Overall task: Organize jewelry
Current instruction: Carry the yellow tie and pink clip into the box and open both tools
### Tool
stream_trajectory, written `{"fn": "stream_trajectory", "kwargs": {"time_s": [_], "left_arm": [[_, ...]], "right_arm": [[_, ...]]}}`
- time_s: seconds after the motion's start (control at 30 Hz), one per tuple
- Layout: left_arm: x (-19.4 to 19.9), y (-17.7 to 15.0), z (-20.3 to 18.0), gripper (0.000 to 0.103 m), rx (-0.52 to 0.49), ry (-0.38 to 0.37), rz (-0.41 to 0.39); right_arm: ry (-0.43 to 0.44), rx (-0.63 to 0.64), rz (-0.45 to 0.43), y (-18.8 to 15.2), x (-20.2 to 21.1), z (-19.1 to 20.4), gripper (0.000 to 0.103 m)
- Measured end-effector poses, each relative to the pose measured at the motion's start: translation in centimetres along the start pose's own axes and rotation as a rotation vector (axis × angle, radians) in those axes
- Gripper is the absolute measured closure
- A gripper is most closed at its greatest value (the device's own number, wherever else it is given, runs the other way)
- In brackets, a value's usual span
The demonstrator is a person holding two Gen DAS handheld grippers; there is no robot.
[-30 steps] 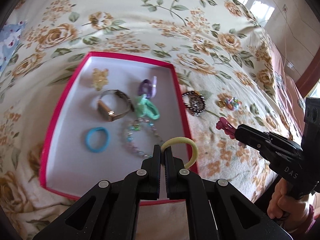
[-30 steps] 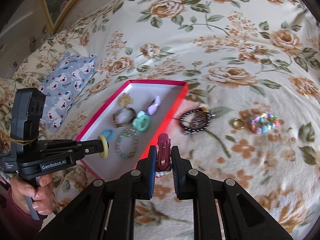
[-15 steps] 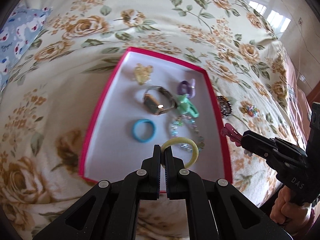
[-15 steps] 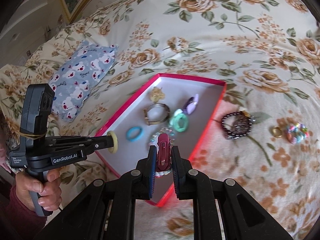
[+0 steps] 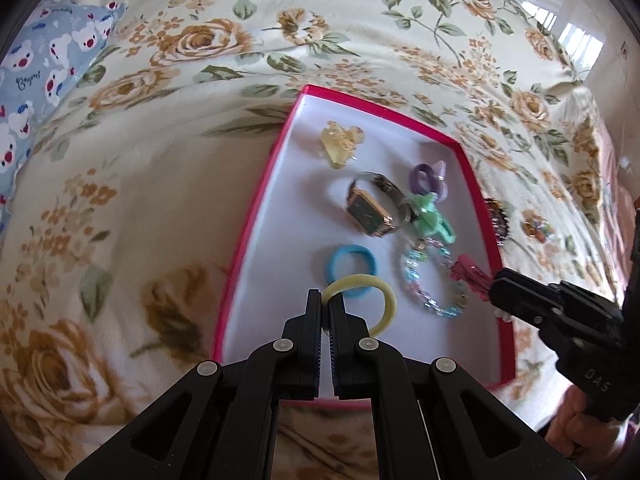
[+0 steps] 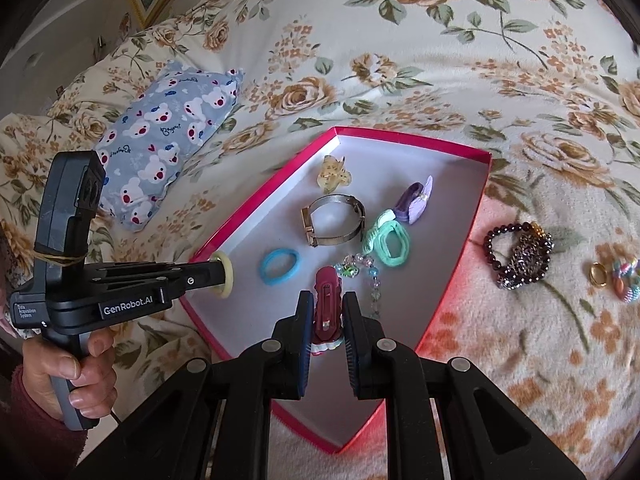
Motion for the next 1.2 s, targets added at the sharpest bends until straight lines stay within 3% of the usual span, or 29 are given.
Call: {"fn": "stream_trajectory", "kwargs": {"time_s": [0.4,0.63,0.8,1.03,1.2], "left_arm": [[-3.7,1.6,-0.1,0.100,-0.043,0.077,0.048],[-4.5,1.8,-0.1,0.097,-0.054,0.084,0.056],[-4.4,1.8,-0.2,0.083,-0.063,0.092,0.049],[-4.3,1.6,-0.3,0.080,-0.069,0.110,0.044],[-3.8,1.5,0.0,0.068,-0.051,0.110,0.036]], "right_arm": [[-0.001,-0.007,0.042,0.2,-3.3,-0.8,0.089],[0.004,-0.003,0.073,-0.4,-4.3,-0.9,0.089],[0.009,-0.004,0.077,-0.4,-4.4,-1.1,0.089],[0.017,-0.013,0.076,-0.3,-4.5,-1.2,0.088],[0.020,-0.026,0.076,-0.3,-4.4,-1.2,0.085]]}}
Point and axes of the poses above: each gripper's, at about its wrist camera, not at the fingertips, and x roughly against the way its jaws point, z to its left, y to its top, the point moved 6 cm from there along -x, roughly the way its jaws point, and after that the axes turned 2 degrees about -y, right-handed, at the moved point
